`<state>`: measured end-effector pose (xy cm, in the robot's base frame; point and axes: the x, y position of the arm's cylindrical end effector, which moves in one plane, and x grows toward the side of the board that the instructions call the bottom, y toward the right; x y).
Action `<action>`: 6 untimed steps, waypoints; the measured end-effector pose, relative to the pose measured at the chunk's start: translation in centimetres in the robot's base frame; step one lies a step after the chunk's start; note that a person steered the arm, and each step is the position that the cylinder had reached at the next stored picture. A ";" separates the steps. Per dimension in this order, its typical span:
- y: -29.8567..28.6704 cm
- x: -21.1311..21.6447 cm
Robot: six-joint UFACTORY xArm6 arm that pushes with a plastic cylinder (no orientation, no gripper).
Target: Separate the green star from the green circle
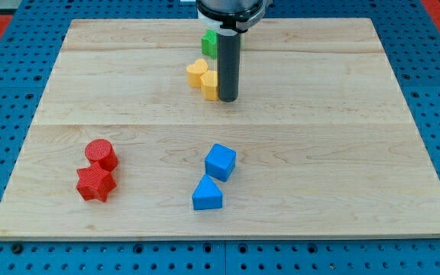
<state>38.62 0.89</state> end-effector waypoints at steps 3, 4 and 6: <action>8.2 -4.1; 7.5 -7.7; 1.2 -11.7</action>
